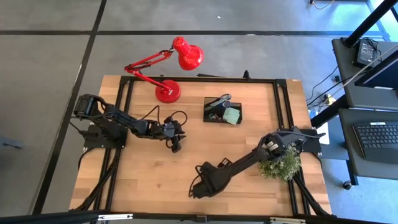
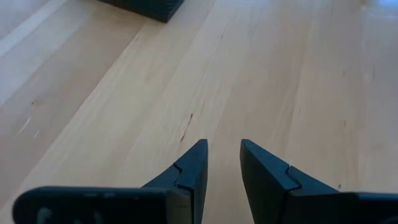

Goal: Pick and place office supplies into organizer
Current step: Put the blue eraser into the black desk organizer

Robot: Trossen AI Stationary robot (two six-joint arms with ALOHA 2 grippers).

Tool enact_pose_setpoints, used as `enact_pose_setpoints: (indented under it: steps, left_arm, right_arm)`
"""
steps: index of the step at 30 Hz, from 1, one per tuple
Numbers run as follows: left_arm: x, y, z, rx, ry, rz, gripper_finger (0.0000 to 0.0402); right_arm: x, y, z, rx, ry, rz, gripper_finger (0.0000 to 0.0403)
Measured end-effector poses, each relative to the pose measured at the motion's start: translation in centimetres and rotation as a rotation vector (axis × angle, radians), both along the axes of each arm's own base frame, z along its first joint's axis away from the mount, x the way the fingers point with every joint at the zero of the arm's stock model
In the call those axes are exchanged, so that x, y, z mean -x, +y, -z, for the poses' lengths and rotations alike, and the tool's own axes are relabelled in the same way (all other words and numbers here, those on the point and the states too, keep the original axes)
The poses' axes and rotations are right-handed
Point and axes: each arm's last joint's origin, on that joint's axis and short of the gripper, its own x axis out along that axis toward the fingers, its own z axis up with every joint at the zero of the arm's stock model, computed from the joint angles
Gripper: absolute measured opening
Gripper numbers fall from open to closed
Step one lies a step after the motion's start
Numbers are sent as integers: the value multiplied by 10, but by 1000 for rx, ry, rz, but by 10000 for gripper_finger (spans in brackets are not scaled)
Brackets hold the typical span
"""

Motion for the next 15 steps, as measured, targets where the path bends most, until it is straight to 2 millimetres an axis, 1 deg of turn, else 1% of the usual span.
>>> enact_pose_setpoints:
  steps: [8,12,15]
  left_arm:
    - [1,0,1,16,9,-15,88]
    - [1,0,1,17,13,-16,88]
    - [2,0,2,20,28,-20,88]
  right_arm:
    - [-6,-5,1,-47,37,-269,248]
    - [-11,-7,1,-70,21,-352,248]
    - [-13,-8,1,-97,17,-379,248]
